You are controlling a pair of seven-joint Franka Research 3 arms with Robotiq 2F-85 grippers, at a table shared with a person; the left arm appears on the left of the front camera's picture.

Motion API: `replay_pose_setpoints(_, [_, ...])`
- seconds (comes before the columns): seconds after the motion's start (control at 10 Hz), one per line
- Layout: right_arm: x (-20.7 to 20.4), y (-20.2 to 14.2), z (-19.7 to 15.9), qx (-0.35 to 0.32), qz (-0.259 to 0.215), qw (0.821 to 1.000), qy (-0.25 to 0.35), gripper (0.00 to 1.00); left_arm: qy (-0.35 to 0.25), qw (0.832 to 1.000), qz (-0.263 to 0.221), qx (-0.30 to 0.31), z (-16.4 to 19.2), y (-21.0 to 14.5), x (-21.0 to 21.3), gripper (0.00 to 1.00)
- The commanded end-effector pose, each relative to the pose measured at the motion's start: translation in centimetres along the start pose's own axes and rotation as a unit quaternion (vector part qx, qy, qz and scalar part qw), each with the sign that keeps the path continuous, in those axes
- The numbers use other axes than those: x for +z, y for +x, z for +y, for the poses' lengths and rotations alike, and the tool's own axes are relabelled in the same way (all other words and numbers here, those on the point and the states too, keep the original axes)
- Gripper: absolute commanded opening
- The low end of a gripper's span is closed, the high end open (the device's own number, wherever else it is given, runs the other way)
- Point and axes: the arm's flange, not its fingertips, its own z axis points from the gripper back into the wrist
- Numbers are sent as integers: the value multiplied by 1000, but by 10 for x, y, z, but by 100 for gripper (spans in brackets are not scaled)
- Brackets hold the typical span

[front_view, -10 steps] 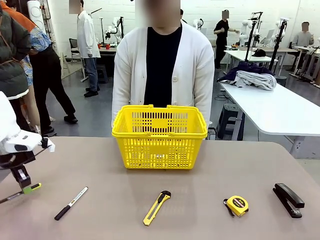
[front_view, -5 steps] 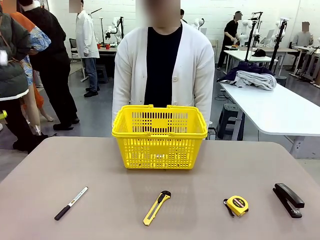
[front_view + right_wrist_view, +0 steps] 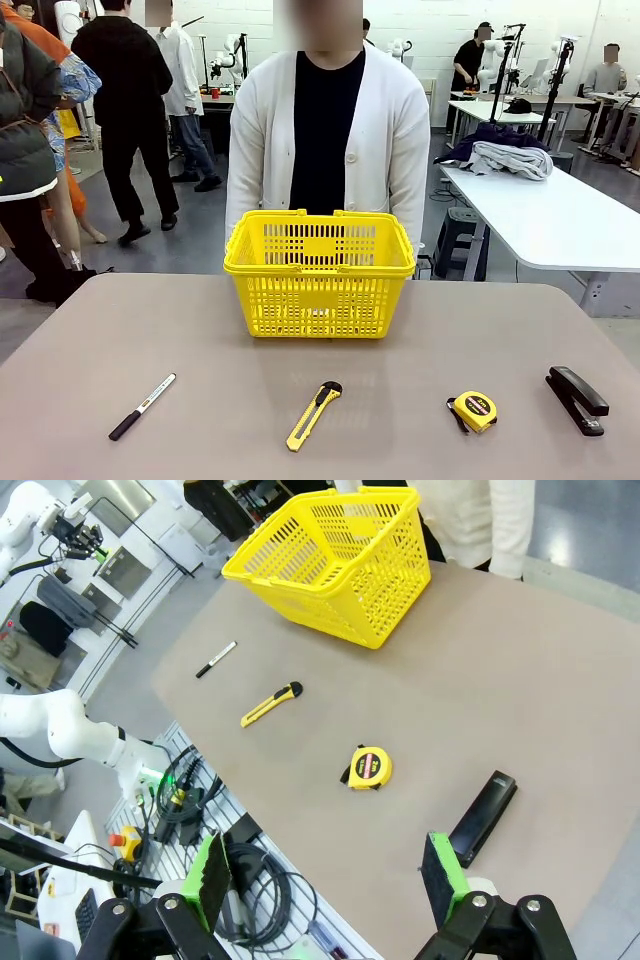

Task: Place the items the person wants into the basket.
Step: Pick up the item the person points to and place it in the Market Basket.

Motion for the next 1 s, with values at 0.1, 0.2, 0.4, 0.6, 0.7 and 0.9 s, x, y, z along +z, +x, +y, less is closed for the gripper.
replay_pose_setpoints(0.1, [0, 1, -1, 6, -11, 1000, 9, 100, 10, 1000, -5, -12, 3, -3, -5, 5])
replay_pose_setpoints(0.2, [0, 1, -1, 6, -11, 1000, 9, 100, 10, 1000, -9, -15, 2, -5, -6, 5])
replay_pose_setpoints(0.4, [0, 1, -1, 6, -11, 1000, 9, 100, 0, 1000, 1, 0, 2, 0, -2, 5])
replay_pose_setpoints(0.6, [0, 1, -1, 6, -11, 1000, 9, 100, 0, 1000, 1, 0, 2, 0, -2, 5])
replay_pose_setpoints(0.7, [0, 1, -1, 6, -11, 1000, 9, 100, 0, 1000, 1, 0, 2, 0, -2, 5])
replay_pose_setpoints(0.9, [0, 1, -1, 6, -11, 1000, 9, 100, 0, 1000, 1, 0, 2, 0, -2, 5])
